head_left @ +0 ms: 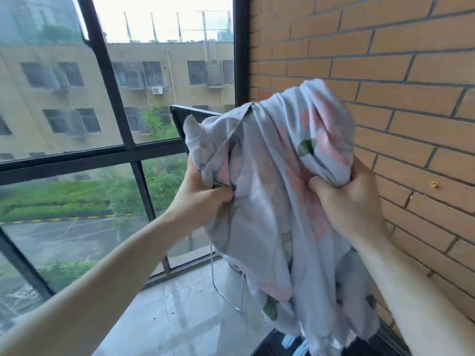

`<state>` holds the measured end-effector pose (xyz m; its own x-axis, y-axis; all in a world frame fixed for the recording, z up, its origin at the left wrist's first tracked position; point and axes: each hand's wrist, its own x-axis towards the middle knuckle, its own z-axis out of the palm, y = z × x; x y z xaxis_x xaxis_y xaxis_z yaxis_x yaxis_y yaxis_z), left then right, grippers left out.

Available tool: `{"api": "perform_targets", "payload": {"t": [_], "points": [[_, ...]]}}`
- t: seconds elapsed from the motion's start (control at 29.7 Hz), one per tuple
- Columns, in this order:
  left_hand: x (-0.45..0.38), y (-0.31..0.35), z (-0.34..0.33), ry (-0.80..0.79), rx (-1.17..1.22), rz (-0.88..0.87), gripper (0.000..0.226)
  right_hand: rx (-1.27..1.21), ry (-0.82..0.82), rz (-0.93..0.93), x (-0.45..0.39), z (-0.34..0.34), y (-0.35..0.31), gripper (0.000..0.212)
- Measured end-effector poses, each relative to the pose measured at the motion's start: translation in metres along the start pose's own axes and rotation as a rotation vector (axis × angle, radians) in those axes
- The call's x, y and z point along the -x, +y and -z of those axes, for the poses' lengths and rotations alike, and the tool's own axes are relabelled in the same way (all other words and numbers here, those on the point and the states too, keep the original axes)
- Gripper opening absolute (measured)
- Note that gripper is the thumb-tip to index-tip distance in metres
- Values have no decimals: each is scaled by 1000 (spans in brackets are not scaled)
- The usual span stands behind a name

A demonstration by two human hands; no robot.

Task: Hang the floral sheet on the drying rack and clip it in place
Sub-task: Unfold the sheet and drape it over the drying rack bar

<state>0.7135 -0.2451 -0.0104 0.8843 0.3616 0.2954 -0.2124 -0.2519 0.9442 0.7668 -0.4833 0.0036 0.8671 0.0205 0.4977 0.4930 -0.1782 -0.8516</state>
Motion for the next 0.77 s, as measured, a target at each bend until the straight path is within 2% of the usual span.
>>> {"api": "perform_targets", "payload": {"t": [0.44,0.67,0.77], "points": [[130,35,226,290,-72,-1,90,-189,-283,125,112,-142,-128,26],[211,47,304,479,-81,9,82,-287,-390,138,181,-204,-169,23],[245,48,330,474,-113,29,77,-317,-460,113,206,-225,-174,18]]}}
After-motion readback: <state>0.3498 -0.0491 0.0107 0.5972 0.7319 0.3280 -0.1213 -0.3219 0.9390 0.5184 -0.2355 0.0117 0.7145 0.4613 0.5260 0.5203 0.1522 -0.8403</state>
